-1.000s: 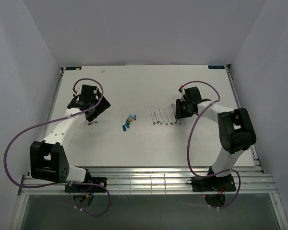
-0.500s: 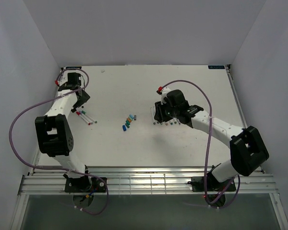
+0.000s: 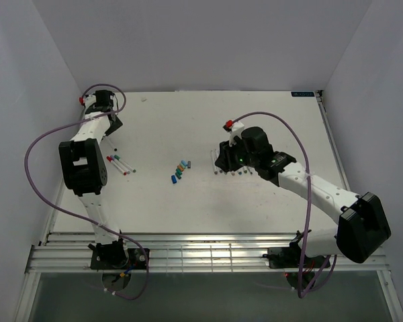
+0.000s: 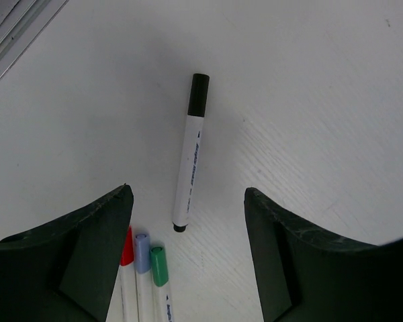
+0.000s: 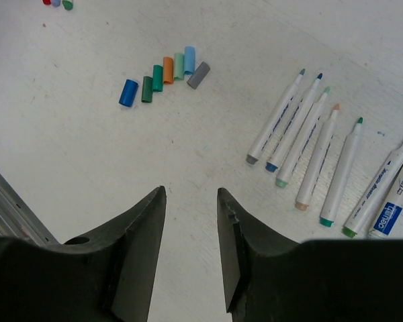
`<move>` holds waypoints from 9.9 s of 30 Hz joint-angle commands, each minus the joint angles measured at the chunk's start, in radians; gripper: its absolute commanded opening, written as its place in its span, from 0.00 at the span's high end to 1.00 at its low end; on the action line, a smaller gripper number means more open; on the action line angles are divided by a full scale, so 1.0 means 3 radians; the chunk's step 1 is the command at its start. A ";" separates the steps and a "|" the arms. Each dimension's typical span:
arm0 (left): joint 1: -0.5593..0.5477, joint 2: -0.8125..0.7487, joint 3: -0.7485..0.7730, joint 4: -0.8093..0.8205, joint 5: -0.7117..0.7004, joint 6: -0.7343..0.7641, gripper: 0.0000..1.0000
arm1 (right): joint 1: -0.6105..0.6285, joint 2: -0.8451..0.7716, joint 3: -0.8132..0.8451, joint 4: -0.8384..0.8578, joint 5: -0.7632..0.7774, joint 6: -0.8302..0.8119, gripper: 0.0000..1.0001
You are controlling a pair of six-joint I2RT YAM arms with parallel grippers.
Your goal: Open the pen caps
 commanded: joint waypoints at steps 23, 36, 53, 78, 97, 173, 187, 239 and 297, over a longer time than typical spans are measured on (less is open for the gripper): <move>0.0165 0.0649 0.0460 0.0279 0.0047 0.0298 0.31 | 0.0009 0.0106 -0.0068 0.0177 0.0033 -0.0093 0.57; 0.0165 0.0741 0.0368 0.0248 0.0036 0.0287 0.75 | 0.0009 0.0147 -0.0073 0.0177 0.0048 -0.0088 0.57; -0.0039 -0.0776 -0.0147 0.0333 0.1316 -0.0081 1.00 | 0.0009 0.0152 0.0080 0.0146 -0.0544 0.0259 0.48; -0.2519 -0.2665 -0.2132 0.1286 0.0982 -0.1088 1.00 | 0.0003 0.0433 -0.0472 0.2554 -0.1624 0.1752 0.38; -0.2637 -0.2833 -0.2316 0.1556 0.0941 -0.1109 0.97 | 0.0003 0.0868 -0.0441 0.2979 -0.1675 0.2192 0.92; -0.1789 -0.1938 -0.1308 0.1433 0.1841 -0.0895 1.00 | 0.0695 0.0567 0.0121 0.0059 0.0597 0.0239 0.92; -0.1753 -0.2797 -0.2444 0.2451 0.1908 -0.0306 1.00 | 0.0131 0.0530 -0.0651 0.3207 -0.2580 0.2833 0.92; -0.1650 -0.2149 -0.3176 0.1393 0.1673 -0.0883 0.89 | -0.1464 0.0561 -0.0288 0.0101 0.0048 0.0045 0.92; -0.0546 -0.1509 -0.1560 0.0309 0.0665 -0.0275 0.21 | -0.0846 0.0173 -0.0155 0.0137 -0.0284 0.0096 0.59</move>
